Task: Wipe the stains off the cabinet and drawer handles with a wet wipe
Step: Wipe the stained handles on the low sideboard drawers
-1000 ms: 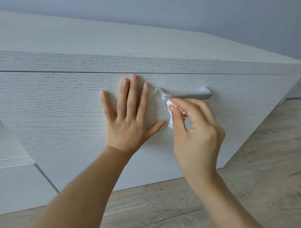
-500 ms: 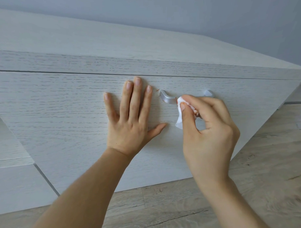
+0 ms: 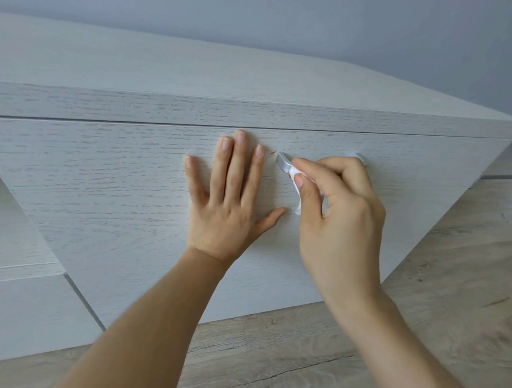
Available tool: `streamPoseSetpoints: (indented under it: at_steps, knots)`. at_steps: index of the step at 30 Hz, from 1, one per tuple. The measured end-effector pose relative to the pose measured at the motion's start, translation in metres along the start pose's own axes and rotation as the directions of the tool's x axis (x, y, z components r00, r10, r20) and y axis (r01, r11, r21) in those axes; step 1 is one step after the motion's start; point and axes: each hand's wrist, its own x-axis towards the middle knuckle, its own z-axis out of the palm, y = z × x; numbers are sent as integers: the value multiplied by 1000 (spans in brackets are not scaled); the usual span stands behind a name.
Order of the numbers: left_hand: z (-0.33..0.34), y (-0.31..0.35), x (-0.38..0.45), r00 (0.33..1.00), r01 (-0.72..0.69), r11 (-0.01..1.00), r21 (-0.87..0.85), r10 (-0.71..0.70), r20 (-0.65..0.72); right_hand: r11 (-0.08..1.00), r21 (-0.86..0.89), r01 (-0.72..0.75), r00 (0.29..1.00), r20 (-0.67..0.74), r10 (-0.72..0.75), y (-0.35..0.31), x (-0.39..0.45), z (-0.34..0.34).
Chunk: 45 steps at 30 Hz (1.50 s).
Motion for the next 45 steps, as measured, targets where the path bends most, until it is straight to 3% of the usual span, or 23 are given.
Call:
streamPoseSetpoints:
  at_steps: [11,24,33,45]
  knots:
    - [-3,0,-1,1000,-14,1000,-10,14,13,998,61,-9,988,-156,18,4,-12,6]
    - [-2,-2,-2,1000,-14,999,-45,14,-18,999,1,48,991,-125,-48,-2,-8,19]
    - [-5,-10,-7,998,-52,996,-75,49,-40,998,2,68,980,-189,-66,3,-14,10]
    - [-2,-13,-14,997,-59,995,-78,55,-51,998,57,-18,979,-199,29,-4,-6,18]
